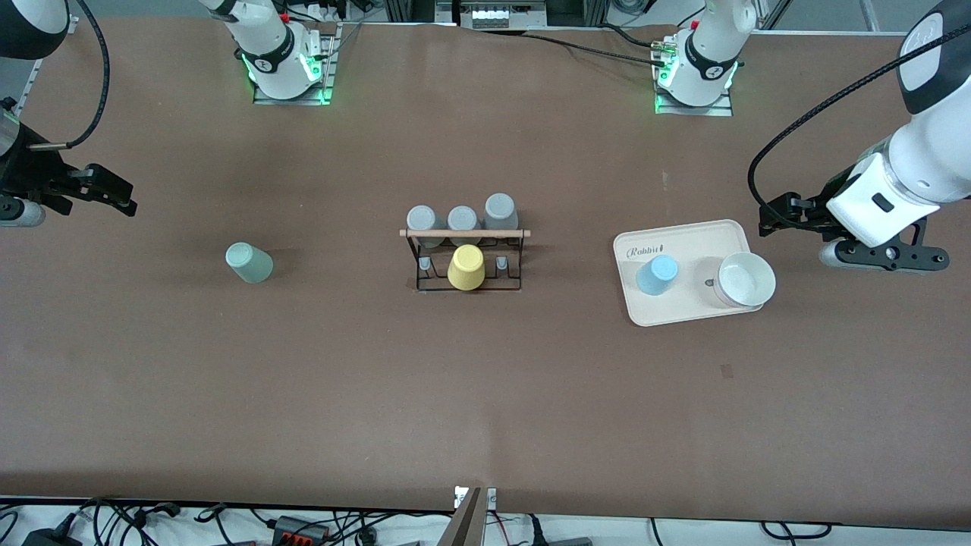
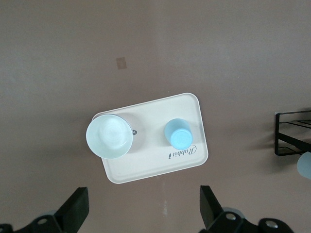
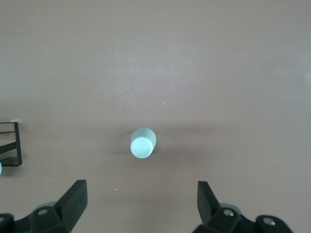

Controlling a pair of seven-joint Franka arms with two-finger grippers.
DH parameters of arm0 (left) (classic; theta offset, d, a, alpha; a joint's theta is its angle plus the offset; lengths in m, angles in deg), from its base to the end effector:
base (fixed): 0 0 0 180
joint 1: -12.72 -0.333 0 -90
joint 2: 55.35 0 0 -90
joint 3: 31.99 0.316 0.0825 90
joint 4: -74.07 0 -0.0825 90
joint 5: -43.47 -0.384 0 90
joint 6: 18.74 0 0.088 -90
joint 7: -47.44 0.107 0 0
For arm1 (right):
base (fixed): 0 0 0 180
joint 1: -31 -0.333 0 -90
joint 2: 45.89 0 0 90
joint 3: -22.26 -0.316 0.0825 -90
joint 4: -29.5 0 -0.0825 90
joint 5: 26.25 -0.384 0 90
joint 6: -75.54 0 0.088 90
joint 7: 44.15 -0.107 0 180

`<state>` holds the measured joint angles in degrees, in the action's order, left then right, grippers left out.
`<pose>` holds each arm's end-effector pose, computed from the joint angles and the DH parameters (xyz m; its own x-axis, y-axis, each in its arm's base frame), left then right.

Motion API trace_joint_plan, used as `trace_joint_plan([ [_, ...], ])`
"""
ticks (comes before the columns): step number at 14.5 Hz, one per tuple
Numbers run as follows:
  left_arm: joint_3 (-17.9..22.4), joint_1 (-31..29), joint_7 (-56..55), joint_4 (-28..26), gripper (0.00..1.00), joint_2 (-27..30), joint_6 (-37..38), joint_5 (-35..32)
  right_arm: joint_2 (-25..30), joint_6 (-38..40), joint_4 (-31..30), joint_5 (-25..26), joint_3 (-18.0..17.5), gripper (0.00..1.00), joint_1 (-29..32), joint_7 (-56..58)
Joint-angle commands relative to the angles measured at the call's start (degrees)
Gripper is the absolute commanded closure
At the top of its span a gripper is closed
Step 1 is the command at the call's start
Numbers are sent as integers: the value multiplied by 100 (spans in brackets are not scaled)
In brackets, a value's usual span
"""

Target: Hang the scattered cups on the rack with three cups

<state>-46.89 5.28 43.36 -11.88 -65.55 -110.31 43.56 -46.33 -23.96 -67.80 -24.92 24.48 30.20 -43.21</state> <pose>0.6021 -0.0662 0.5599 0.9953 -0.0581 -0.0771 -0.0550 -0.9976 0.0417 0.5676 -0.0161 0.5742 0.9995 -0.0045 0.0303 -0.0053 -0.9997 0.0238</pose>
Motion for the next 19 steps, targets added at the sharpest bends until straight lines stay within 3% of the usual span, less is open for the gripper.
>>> trace_joint_plan([
  [1,5,-39,135,-141,0,132,-80,71,106,106,-9,-27,-20,0,28,126],
  [19,5,-21,127,-133,0,-26,-62,290,54,158,17,-18,-56,0,28,55],
])
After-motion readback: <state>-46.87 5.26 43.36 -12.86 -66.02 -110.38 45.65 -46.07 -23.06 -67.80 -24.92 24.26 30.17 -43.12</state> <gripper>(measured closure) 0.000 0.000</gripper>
